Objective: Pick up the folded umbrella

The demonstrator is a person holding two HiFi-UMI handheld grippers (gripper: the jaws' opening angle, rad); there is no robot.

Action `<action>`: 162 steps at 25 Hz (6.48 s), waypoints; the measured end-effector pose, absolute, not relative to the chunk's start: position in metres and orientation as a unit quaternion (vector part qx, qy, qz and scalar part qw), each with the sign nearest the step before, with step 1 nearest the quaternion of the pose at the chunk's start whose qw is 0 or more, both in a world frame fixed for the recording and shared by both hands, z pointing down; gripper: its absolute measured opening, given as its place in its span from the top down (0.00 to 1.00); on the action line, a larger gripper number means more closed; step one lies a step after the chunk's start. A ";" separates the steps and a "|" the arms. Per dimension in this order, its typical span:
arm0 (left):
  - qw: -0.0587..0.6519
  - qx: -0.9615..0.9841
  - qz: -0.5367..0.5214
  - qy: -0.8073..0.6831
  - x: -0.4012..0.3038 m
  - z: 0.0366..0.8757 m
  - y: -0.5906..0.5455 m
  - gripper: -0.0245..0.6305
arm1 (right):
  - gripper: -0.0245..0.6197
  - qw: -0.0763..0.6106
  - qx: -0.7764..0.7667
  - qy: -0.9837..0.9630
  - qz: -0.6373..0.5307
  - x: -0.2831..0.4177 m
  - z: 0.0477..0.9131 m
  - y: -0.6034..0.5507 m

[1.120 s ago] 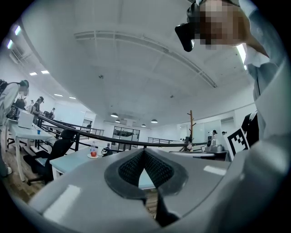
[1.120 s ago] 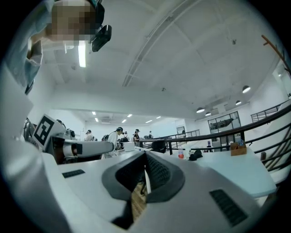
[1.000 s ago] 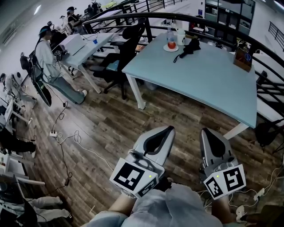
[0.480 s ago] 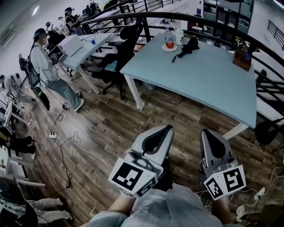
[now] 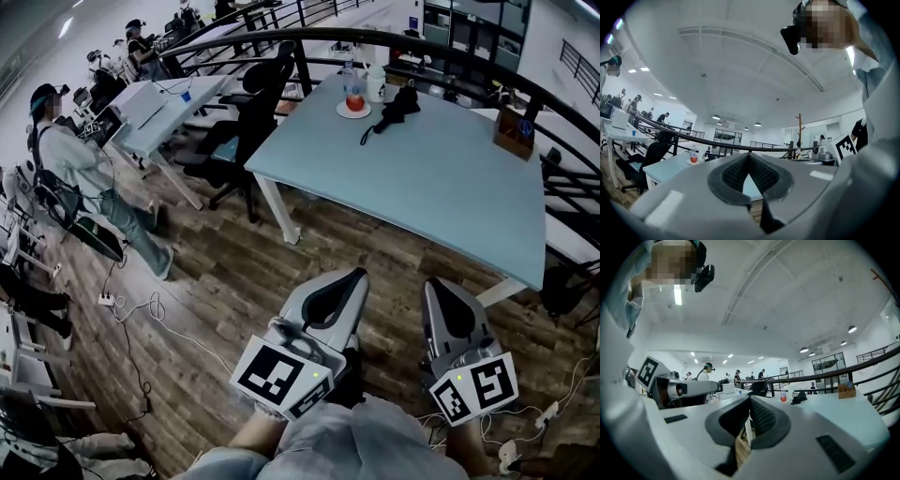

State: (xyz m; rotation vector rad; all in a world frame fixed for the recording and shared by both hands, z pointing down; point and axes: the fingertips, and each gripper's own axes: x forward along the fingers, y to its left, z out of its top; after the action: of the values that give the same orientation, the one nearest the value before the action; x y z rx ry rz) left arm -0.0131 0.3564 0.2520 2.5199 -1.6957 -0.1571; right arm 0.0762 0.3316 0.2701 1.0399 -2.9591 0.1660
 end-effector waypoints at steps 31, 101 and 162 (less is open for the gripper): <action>0.043 0.848 -0.061 -0.525 -0.113 0.242 0.164 0.96 | 0.96 -0.005 0.377 -0.925 0.041 -0.015 0.258 0.145; 0.102 0.812 -0.018 -0.575 -0.099 0.277 -0.220 0.96 | 0.96 0.011 0.364 -0.925 0.105 0.060 0.304 -0.206; 0.309 0.782 0.392 -0.375 -0.079 0.571 -0.532 0.56 | 0.96 0.067 0.468 -0.860 0.192 0.056 0.409 -0.281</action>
State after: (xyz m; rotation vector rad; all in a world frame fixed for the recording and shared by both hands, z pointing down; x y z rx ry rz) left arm -0.0791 -0.5325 0.5708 2.0657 -0.9912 1.0351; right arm 0.0562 -0.2806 0.4094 1.4107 -2.5914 0.5786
